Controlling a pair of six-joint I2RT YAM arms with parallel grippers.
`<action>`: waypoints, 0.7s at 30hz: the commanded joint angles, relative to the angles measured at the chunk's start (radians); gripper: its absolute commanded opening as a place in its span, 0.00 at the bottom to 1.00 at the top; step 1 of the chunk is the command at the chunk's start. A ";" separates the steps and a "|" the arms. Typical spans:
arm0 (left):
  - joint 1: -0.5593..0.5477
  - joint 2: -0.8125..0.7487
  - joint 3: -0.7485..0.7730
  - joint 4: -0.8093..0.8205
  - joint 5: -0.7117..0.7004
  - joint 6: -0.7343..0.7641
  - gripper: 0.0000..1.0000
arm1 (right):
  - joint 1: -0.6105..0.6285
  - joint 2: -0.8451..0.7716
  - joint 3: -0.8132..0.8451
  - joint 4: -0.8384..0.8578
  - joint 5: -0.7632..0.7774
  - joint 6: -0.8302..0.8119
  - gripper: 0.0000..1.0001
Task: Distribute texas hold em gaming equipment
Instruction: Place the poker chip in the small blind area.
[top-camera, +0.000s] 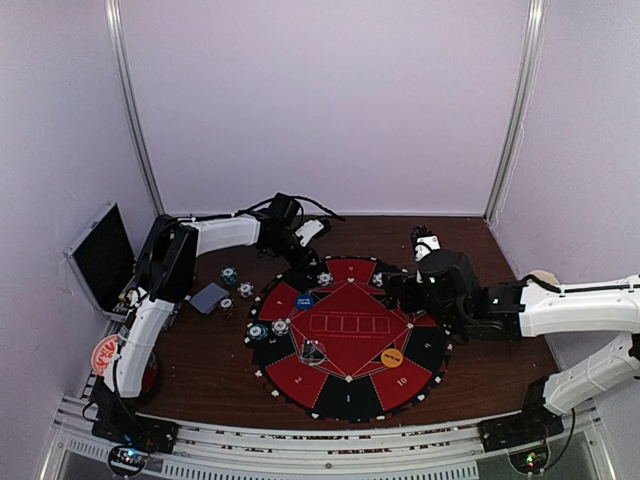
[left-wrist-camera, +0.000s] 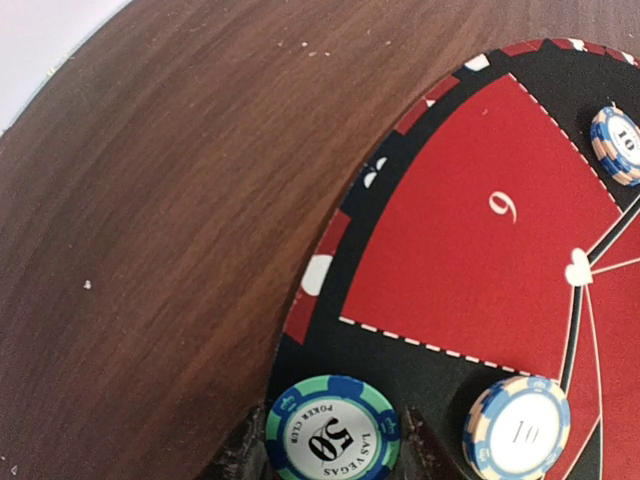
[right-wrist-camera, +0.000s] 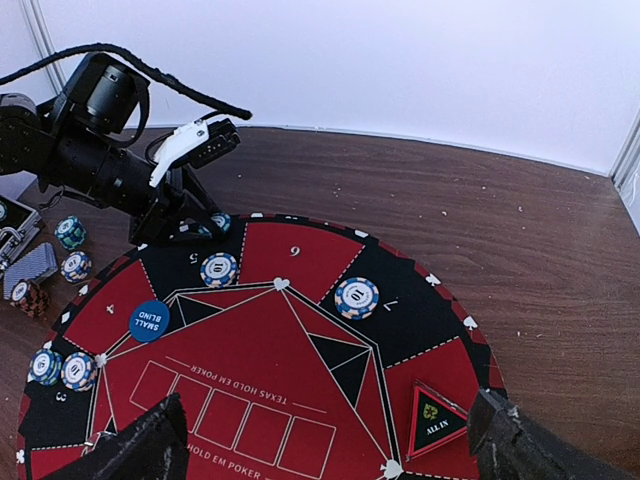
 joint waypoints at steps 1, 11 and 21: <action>-0.013 0.013 0.040 0.004 0.012 -0.017 0.32 | 0.005 0.008 0.031 0.005 0.016 -0.008 0.98; -0.018 0.026 0.043 0.006 -0.002 -0.016 0.33 | 0.006 0.014 0.033 0.005 0.016 -0.010 0.98; -0.019 -0.001 0.045 0.009 -0.041 -0.022 0.61 | 0.007 0.012 0.032 0.004 0.016 -0.011 0.98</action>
